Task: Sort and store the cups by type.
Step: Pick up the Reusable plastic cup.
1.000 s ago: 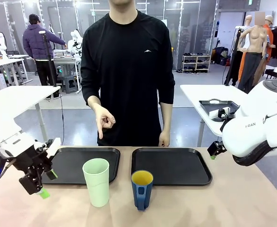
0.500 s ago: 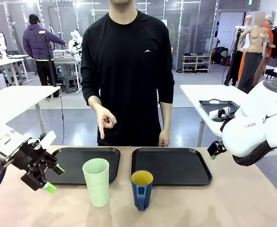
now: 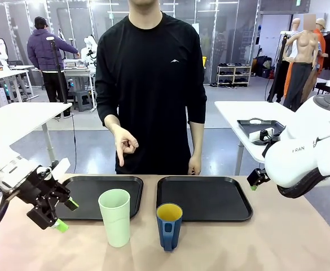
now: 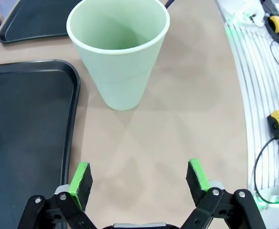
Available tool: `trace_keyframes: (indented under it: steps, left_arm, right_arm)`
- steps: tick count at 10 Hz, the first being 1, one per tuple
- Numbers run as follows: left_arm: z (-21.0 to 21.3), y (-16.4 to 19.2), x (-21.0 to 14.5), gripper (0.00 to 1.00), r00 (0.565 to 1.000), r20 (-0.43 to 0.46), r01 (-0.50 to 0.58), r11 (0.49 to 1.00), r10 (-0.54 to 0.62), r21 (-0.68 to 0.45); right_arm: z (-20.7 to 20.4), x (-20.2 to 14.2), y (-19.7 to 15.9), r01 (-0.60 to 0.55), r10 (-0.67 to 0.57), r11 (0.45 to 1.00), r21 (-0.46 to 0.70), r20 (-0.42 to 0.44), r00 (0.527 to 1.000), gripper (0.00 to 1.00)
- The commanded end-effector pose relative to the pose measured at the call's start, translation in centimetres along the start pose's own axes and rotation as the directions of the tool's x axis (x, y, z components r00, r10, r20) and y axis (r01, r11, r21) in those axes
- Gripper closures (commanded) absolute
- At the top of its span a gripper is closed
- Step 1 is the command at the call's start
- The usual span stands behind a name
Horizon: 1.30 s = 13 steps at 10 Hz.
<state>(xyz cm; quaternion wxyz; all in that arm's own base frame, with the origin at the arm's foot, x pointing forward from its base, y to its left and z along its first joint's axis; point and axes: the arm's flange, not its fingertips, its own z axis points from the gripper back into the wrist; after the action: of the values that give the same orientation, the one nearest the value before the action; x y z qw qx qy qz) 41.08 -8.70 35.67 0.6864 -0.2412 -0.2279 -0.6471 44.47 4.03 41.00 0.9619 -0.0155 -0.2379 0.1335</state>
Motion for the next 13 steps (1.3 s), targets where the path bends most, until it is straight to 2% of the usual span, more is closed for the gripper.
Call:
trace_keyframes:
  steps: [1,2,4,5,6,9,11,13]
  left_arm:
    - [-1.4,0.5,0.0,0.0,0.994,0.096,0.053,0.997,-0.048,-0.051]
    - [-2.0,0.9,-0.5,0.0,0.99,0.121,0.068,0.998,-0.067,-0.002]
    - [-3.1,0.7,-1.5,0.0,0.965,0.209,0.164,0.986,-0.156,-0.02]
    - [-3.5,0.5,-2.4,0.0,0.958,0.233,0.172,0.985,-0.166,-0.003]
    - [-3.7,0.3,-3.1,0.0,0.933,0.304,0.202,0.979,-0.191,-0.003]
    - [-4.6,0.4,-5.4,0.0,0.856,0.499,0.15,0.989,-0.138,0.016]
    - [-5.6,0.9,-6.5,0.0,0.822,0.558,0.116,0.993,-0.112,0.029]
    - [-6.5,1.4,-7.0,0.0,0.765,0.633,0.12,0.992,-0.117,0.039]
  right_arm:
    - [-0.1,-0.1,0.0,0.001,-0.001,1.0,0.002,-0.002,1.0,0.0]
    - [-0.1,-0.1,0.0,0.001,-0.001,1.0,0.002,-0.002,1.0,0.0]
    - [-0.1,-0.1,0.0,0.001,-0.001,1.0,0.002,-0.002,1.0,0.0]
    - [-0.1,-0.1,0.0,0.001,-0.001,1.0,0.002,-0.002,1.0,0.0]
    - [-0.1,-0.1,0.0,0.001,-0.001,1.0,0.002,-0.002,1.0,0.0]
    - [-0.1,-0.1,0.0,0.001,-0.001,1.0,0.002,-0.002,1.0,0.0]
    - [-0.1,-0.1,0.0,0.001,-0.001,1.0,0.002,-0.002,1.0,0.0]
    - [-0.1,-0.1,0.0,0.001,-0.001,1.0,0.002,-0.002,1.0,0.0]
